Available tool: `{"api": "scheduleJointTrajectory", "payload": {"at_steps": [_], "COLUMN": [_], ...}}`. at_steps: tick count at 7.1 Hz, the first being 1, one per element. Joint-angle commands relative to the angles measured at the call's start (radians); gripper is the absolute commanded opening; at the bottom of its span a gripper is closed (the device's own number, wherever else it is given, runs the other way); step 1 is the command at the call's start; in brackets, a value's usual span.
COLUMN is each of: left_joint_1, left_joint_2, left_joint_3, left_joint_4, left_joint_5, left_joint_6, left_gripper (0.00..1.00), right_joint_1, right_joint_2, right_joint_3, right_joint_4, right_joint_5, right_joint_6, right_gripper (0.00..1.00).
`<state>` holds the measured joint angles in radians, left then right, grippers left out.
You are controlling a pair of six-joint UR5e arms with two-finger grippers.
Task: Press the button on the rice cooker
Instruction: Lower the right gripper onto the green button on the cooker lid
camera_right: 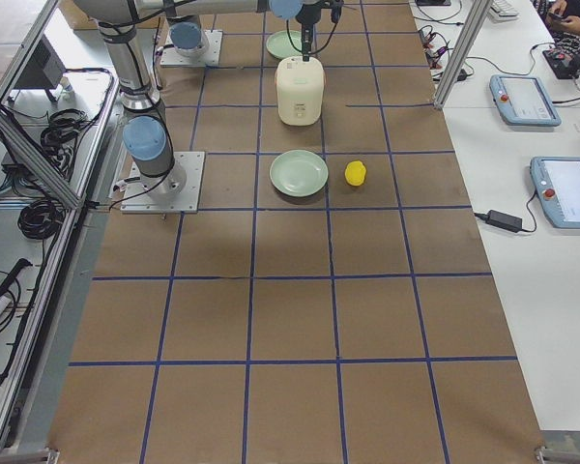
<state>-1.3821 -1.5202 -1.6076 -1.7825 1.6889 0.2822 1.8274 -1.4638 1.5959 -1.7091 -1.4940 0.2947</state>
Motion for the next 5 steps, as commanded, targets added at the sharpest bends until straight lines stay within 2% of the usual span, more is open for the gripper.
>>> {"api": "scheduleJointTrajectory", "payload": {"at_steps": [1, 3, 5], "left_joint_1": [0.0, 0.0, 0.0], "left_joint_2": [0.0, 0.0, 0.0], "left_joint_3": [0.0, 0.0, 0.0], "left_joint_4": [0.0, 0.0, 0.0], "left_joint_5": [0.0, 0.0, 0.0], "left_joint_6": [0.0, 0.0, 0.0], "left_gripper": [1.0, 1.0, 1.0], "right_joint_1": [0.003, 0.003, 0.001], "right_joint_2": [0.031, 0.063, 0.079], "right_joint_3": [0.025, 0.03, 0.033], "right_joint_4": [-0.018, -0.088, -0.098], "right_joint_5": [0.001, -0.006, -0.011], "right_joint_6": [-0.037, -0.04, -0.039], "right_gripper": [0.21, 0.2, 0.16]}}
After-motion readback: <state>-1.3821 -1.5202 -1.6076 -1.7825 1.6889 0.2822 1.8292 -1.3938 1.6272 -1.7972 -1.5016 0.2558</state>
